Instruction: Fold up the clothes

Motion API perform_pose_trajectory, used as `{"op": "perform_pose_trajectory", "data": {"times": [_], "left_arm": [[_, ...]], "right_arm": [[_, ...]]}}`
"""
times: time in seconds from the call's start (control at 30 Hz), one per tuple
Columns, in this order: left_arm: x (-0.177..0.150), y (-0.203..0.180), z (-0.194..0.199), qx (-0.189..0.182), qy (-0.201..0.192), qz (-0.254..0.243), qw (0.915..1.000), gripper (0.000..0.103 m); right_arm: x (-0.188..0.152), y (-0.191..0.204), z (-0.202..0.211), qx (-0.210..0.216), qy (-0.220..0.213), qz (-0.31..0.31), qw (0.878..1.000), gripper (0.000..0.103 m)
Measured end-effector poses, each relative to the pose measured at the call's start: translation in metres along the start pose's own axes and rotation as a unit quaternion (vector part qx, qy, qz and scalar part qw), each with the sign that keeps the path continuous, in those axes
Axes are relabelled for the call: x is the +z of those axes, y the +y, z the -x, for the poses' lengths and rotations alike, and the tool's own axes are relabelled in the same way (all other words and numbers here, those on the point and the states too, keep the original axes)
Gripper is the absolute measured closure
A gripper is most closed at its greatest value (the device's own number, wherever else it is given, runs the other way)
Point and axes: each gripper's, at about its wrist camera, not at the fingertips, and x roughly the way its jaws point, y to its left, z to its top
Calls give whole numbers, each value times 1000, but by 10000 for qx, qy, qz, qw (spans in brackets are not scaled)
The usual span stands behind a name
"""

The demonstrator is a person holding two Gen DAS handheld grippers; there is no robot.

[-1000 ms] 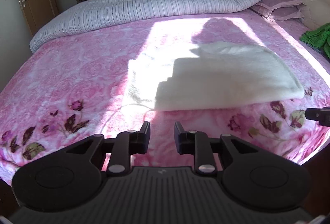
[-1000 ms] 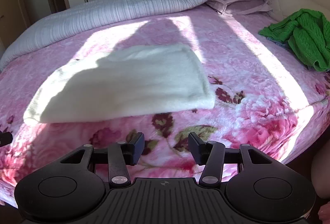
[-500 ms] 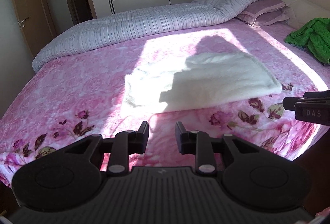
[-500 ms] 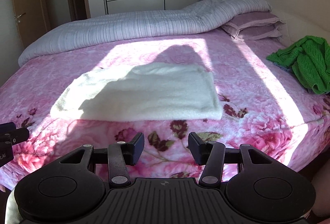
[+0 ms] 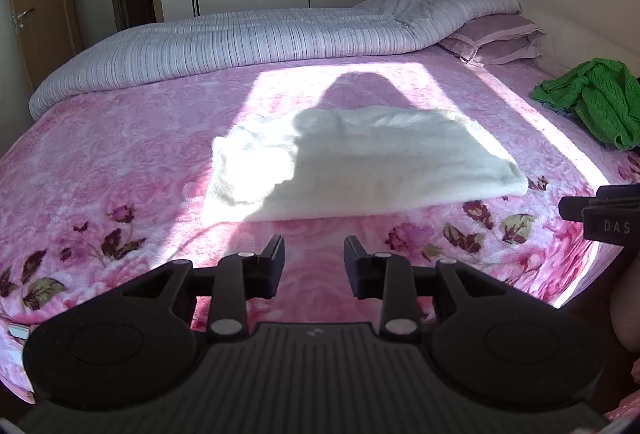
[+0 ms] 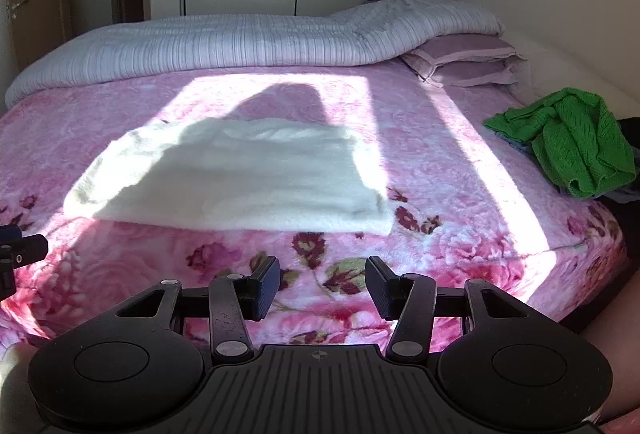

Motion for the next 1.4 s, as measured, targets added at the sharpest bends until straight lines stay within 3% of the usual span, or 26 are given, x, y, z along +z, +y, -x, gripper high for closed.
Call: {"op": "perform_pose_trajectory", "data": {"times": [0.2,0.47,0.57,0.67,0.8,0.93,1.07,1.13,1.17,1.23,1.3,1.33,1.37,1.4], "left_arm": [[-10,47,-24,82,286,294,9991,73],[-11,103,-37,183,467,552,9972,72],[-10,118,-45,55,575,843,9948,68],[-11,130,-65,-230,648,1592,9848,63],[-11,143,-94,-637,725,2675,9587,59],[-12,144,-133,-855,669,3843,9168,54],[-16,144,-177,-810,668,4853,8680,54],[-19,147,-192,-743,549,5139,8528,54],[-19,147,-197,-720,436,5192,8505,54],[-13,146,-204,-586,356,5094,8578,61],[-7,145,-211,-448,317,4949,8672,73],[-6,145,-212,-425,290,4865,8722,75],[-5,144,-213,-414,256,4784,8768,80],[-4,142,-210,-393,211,4650,8842,84]], "right_arm": [[13,35,-26,-170,173,440,9987,52],[23,65,-55,-52,349,429,9985,52],[24,52,-71,195,491,-58,9986,52],[17,15,-96,696,726,-1206,9876,52],[-1,-46,-136,1396,839,-2994,9401,52],[-13,-90,-171,1587,656,-3990,9007,51],[-19,-119,-205,1662,497,-4662,8675,50],[-24,-128,-222,1727,471,-4974,8488,50],[-25,-131,-228,1798,377,-5086,8412,50],[-26,-136,-236,1810,168,-5217,8336,50],[-21,-138,-243,1751,62,-5198,8361,54],[-17,-139,-247,1644,145,-5105,8439,74],[-14,-140,-250,1568,213,-5036,8493,82],[-14,-142,-250,1609,223,-5054,8475,84]]}}
